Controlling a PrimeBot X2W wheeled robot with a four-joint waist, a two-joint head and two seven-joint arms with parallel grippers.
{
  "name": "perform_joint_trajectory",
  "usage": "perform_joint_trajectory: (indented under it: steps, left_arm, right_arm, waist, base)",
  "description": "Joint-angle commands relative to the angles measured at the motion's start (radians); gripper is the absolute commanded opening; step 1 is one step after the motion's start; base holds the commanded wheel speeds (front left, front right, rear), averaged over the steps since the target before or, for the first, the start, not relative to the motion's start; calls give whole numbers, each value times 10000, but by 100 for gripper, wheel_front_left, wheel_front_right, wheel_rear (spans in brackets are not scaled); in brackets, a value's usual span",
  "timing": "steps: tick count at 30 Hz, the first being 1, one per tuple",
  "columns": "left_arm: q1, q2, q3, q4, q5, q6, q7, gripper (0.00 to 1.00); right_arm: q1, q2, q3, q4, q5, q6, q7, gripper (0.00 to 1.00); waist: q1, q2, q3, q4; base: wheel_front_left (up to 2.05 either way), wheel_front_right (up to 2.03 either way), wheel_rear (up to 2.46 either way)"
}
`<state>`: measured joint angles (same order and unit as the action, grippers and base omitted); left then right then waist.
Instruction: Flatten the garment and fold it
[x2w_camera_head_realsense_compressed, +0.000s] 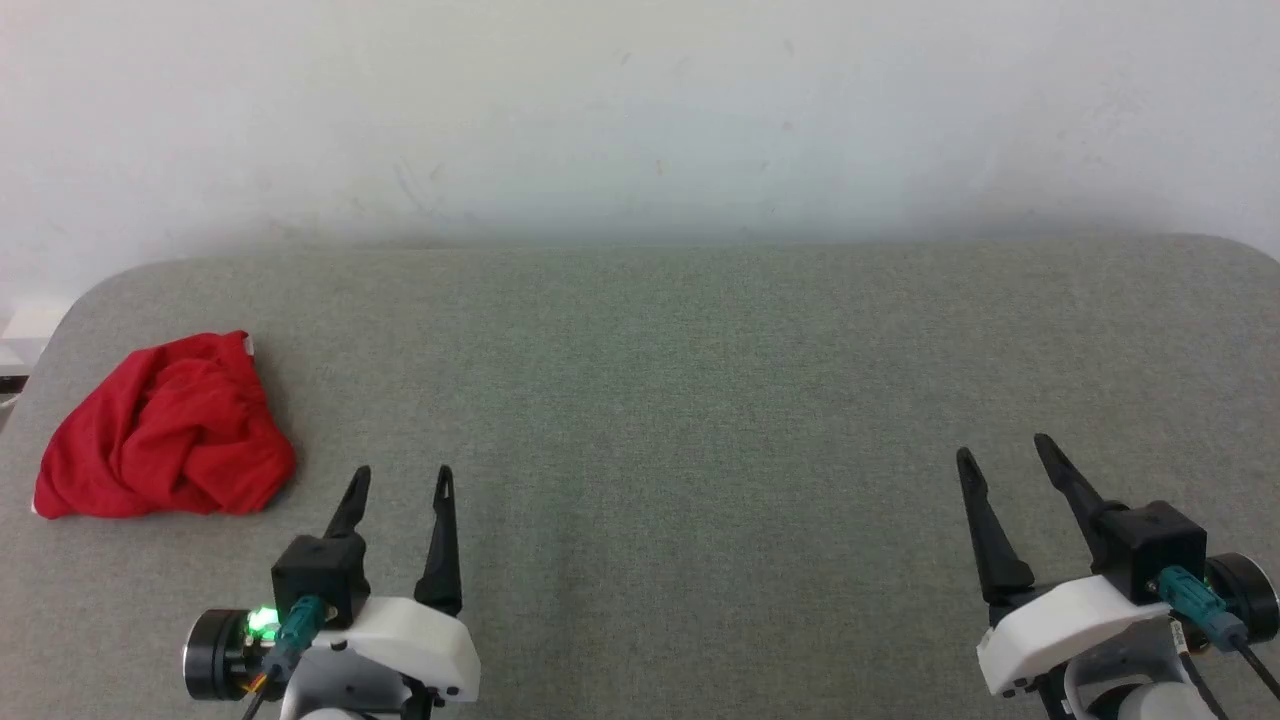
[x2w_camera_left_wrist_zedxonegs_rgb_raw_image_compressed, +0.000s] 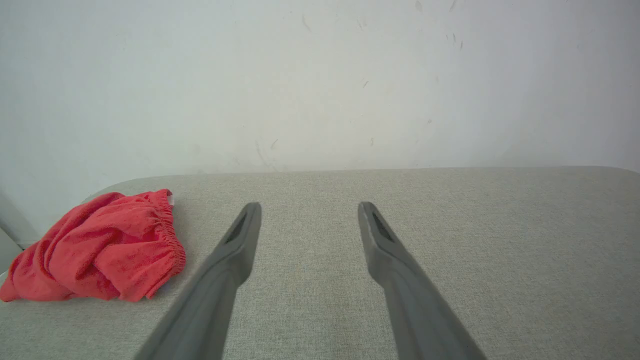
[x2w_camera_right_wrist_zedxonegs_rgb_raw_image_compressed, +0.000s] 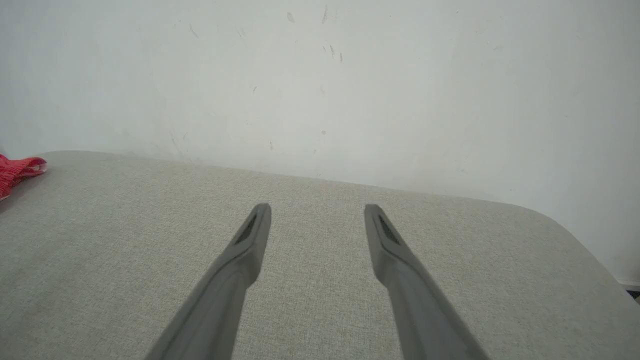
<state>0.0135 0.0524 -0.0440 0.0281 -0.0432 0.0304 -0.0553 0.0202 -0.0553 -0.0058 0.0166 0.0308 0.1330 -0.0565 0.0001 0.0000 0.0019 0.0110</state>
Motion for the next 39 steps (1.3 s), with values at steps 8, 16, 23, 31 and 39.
perform_joint_trajectory:
  steps: [8, 16, 23, 31, 39]
  left_arm:
    - [-2, -7, -135, 99, -132, 150, -261, 100]
    - [21, -8, -187, 97, -177, 223, -429, 100]
    - [59, -10, -218, 114, -226, 273, -575, 100]
    - [95, -11, -293, 147, -254, 315, -722, 100]
    - [159, -12, -361, 189, -270, 342, -889, 100]
  right_arm:
    - [73, 16, 44, 102, 77, -7, -253, 100]
    - [108, 19, 76, 128, 105, -9, -420, 100]
    - [139, 22, 114, 165, 180, -10, -566, 100]
    - [180, 25, 144, 217, 218, -11, -712, 100]
    - [213, 28, 165, 267, 286, -13, -879, 100]
  waist:
    - [-1, 0, -49, 309]
    - [-1, 0, -64, 744]
    - [-1, 0, -88, 1193]
    - [-1, 0, -134, 1722]
    - [-1, 0, -189, 2340]
  base:
    - [0, 0, 0]
    - [0, 0, 0]
    - [0, 0, 0]
    - [0, 0, 0]
    - [0, 0, 0]
